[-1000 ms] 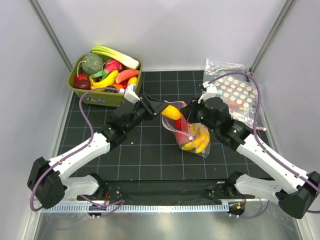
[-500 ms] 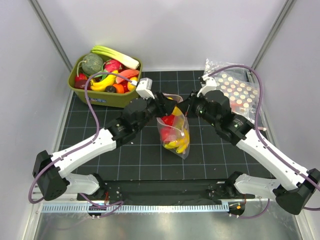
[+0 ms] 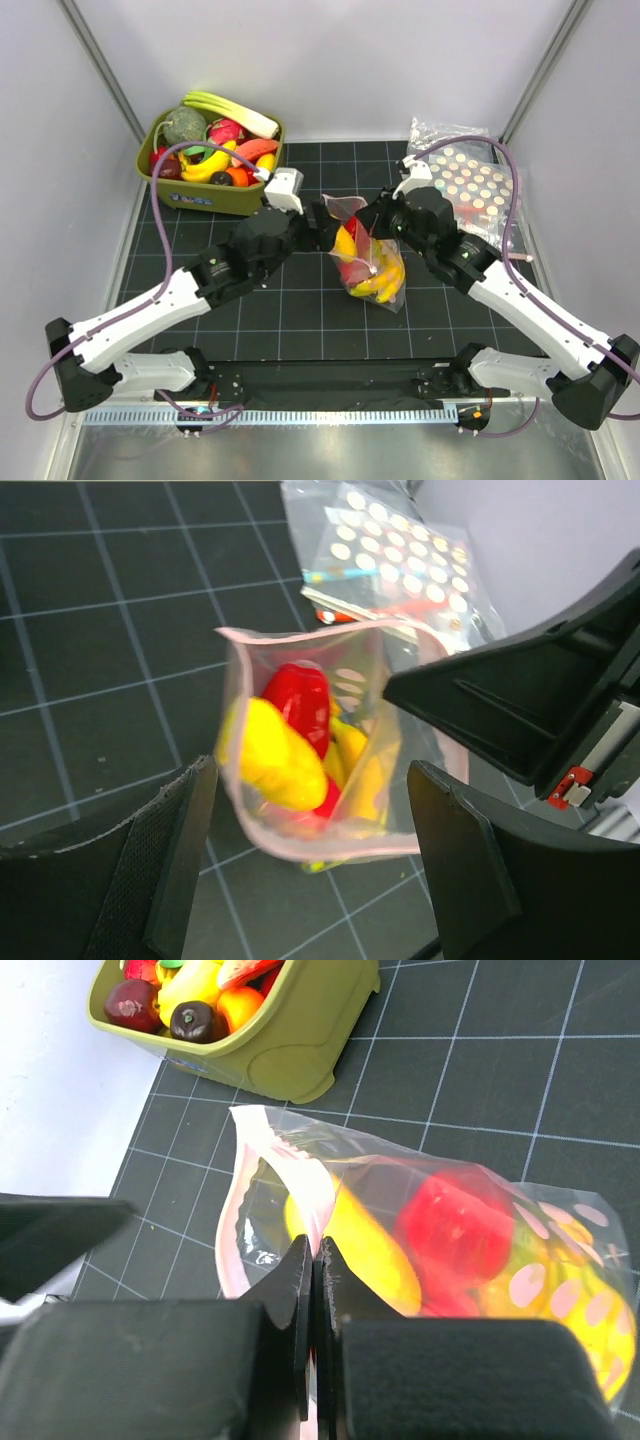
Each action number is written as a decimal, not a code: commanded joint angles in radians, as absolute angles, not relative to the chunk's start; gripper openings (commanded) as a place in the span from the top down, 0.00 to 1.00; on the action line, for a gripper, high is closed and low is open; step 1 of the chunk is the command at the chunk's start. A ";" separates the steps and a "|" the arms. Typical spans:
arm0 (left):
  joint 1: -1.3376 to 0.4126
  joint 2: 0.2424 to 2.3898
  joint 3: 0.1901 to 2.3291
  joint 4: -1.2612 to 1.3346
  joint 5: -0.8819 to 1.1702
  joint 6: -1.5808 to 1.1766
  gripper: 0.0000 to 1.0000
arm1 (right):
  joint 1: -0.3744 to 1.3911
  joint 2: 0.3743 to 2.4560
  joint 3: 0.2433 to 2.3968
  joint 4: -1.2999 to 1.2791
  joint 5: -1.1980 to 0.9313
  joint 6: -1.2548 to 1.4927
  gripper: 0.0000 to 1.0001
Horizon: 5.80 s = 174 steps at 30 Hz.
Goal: Place the food in the zip-top bag and seal the zipper
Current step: Place the fake fruit in the zipper food storage bag, then zip the zipper food storage bag at the center of the board.
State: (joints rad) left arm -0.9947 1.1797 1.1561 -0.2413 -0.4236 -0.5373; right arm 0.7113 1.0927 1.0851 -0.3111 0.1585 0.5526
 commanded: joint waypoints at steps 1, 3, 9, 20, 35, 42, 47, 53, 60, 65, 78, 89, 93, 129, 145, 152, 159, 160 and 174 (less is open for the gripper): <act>-0.996 1.115 1.137 -0.302 -0.518 -0.508 0.21 | 0.715 1.049 1.071 -0.213 0.178 0.540 0.99; -0.996 1.123 1.138 -0.318 -0.528 -0.511 0.22 | 0.715 1.045 1.069 -0.218 0.179 0.535 0.99; -0.996 1.232 1.172 -0.318 -0.540 -0.500 0.23 | 0.716 1.034 1.055 -0.219 0.146 0.522 0.99; -0.948 1.309 1.166 -0.253 -0.586 -0.456 0.67 | 0.742 1.081 1.083 -0.256 0.100 0.476 0.99; -0.844 1.223 1.075 -0.213 -0.525 -0.557 1.00 | 0.788 1.097 1.049 -0.187 0.071 0.370 0.63; -0.822 1.227 1.062 -0.206 -0.476 -0.609 1.00 | 0.788 1.059 0.988 -0.124 0.113 0.356 0.44; -0.816 1.212 1.057 -0.209 -0.449 -0.618 1.00 | 0.790 1.009 0.943 -0.069 0.120 0.345 0.30; -0.816 1.184 1.031 -0.190 -0.457 -0.624 1.00 | 0.790 0.973 0.891 -0.009 0.140 0.316 0.19; -0.776 1.218 1.025 -0.195 -0.482 -0.635 1.00 | 0.788 0.960 0.856 0.057 0.115 0.290 0.16; -0.746 1.229 1.012 -0.199 -0.518 -0.643 1.00 | 0.788 0.933 0.836 0.061 0.115 0.270 0.14; -0.681 1.223 0.994 -0.230 -0.614 -0.670 1.00 | 0.788 0.877 0.620 0.288 0.013 0.127 0.17; -0.626 1.296 1.008 -0.255 -0.653 -0.661 0.99 | 0.880 1.002 0.588 0.357 -0.216 -0.087 0.24; -0.611 1.322 1.019 -0.267 -0.650 -0.666 1.00 | 0.916 1.034 0.586 0.353 -0.155 -0.136 0.30; -0.703 1.192 1.006 -0.259 -0.729 -0.615 1.00 | 0.980 0.885 0.644 0.316 0.066 -0.064 0.99; -0.799 1.057 0.997 -0.242 -0.812 -0.517 0.42 | 0.980 0.818 0.614 0.339 0.155 -0.011 0.99; -0.818 1.037 0.991 -0.213 -0.769 -0.476 0.30 | 0.982 0.782 0.600 0.341 0.153 -0.012 0.99; -0.882 0.950 0.919 -0.019 -0.402 -0.234 0.20 | 0.980 0.776 0.640 0.282 0.077 -0.012 0.99; -0.888 0.936 0.875 0.017 -0.353 -0.198 0.19 | 0.980 0.776 0.652 0.240 0.065 -0.011 0.99; -0.999 0.715 0.623 0.397 0.061 0.190 0.18 | 0.979 0.765 0.805 0.006 -0.106 -0.002 0.99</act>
State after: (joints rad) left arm -0.9791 0.7326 0.6300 0.2630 -0.0719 0.0616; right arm 0.9760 0.7807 0.7486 -0.0101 -0.0414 -0.0124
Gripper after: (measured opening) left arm 0.817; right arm 0.031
